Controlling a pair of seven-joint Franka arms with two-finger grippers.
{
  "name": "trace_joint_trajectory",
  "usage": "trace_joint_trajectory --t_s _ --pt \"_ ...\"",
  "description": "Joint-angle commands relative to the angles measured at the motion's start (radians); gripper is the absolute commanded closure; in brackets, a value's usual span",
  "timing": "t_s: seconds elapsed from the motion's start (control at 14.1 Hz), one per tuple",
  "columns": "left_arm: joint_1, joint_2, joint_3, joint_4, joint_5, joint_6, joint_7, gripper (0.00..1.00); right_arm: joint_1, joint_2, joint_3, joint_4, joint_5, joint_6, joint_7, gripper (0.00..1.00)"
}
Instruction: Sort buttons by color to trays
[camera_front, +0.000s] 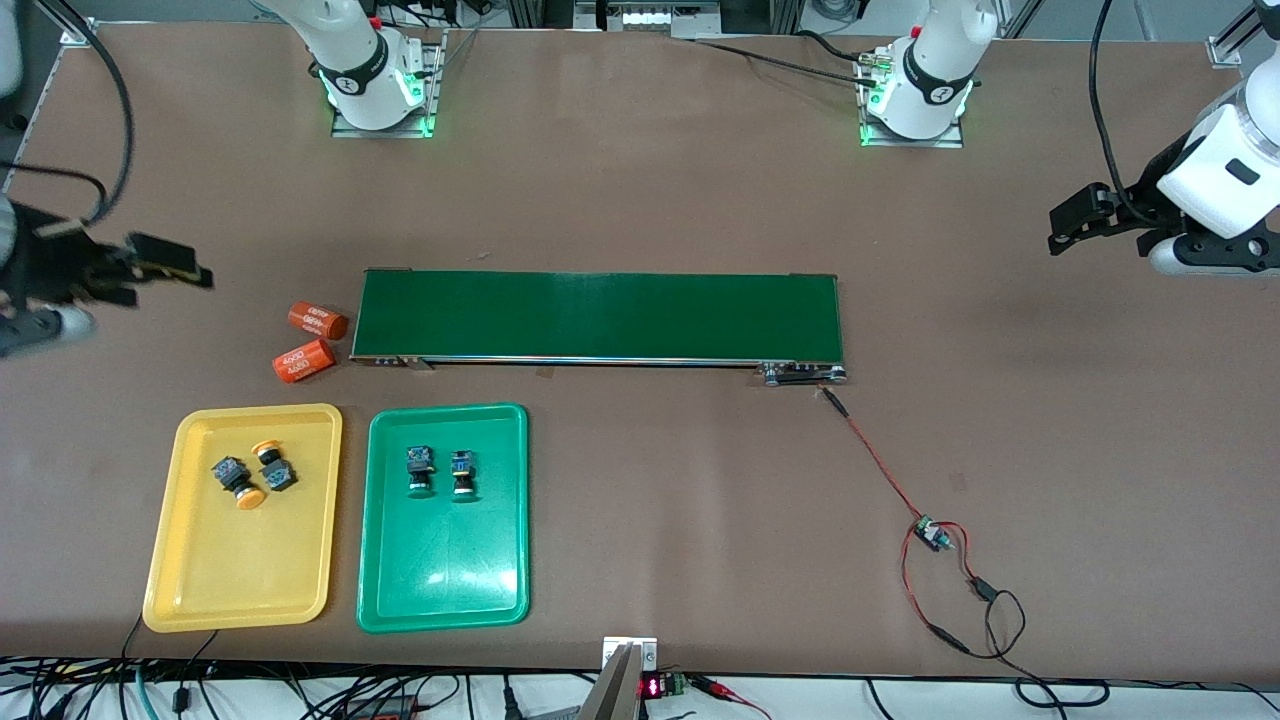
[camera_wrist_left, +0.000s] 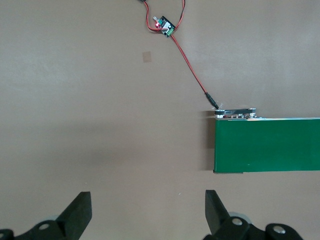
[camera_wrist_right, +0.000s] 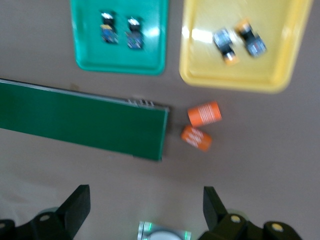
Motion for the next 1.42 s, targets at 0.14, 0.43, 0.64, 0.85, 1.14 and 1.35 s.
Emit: trace_joint_trajectory --t_s 0.14,0.43,0.64,0.85,1.14,1.35 --pt "-0.005 0.01 0.004 0.029 -0.007 -0.022 0.018 0.0 -0.148 -0.069 0.14 -0.025 -0.16 0.049 0.075 0.0" --pt "-0.005 0.01 0.004 0.029 -0.007 -0.022 0.018 0.0 -0.287 -0.074 0.287 -0.053 -0.175 0.077 0.092 0.0" --pt "-0.005 0.01 0.004 0.029 -0.007 -0.022 0.018 0.0 -0.287 -0.164 0.288 -0.181 -0.177 0.146 0.085 0.0" --pt "-0.005 0.01 0.004 0.029 -0.007 -0.022 0.018 0.0 -0.285 -0.195 0.293 -0.22 -0.177 0.183 0.089 0.0" --pt "-0.005 0.01 0.004 0.029 -0.007 -0.022 0.018 0.0 -0.273 -0.206 0.302 -0.231 -0.177 0.195 0.106 0.0" --pt "-0.005 0.01 0.004 0.029 -0.007 -0.022 0.018 0.0 -0.264 -0.21 0.304 -0.226 -0.184 0.194 0.126 0.0"
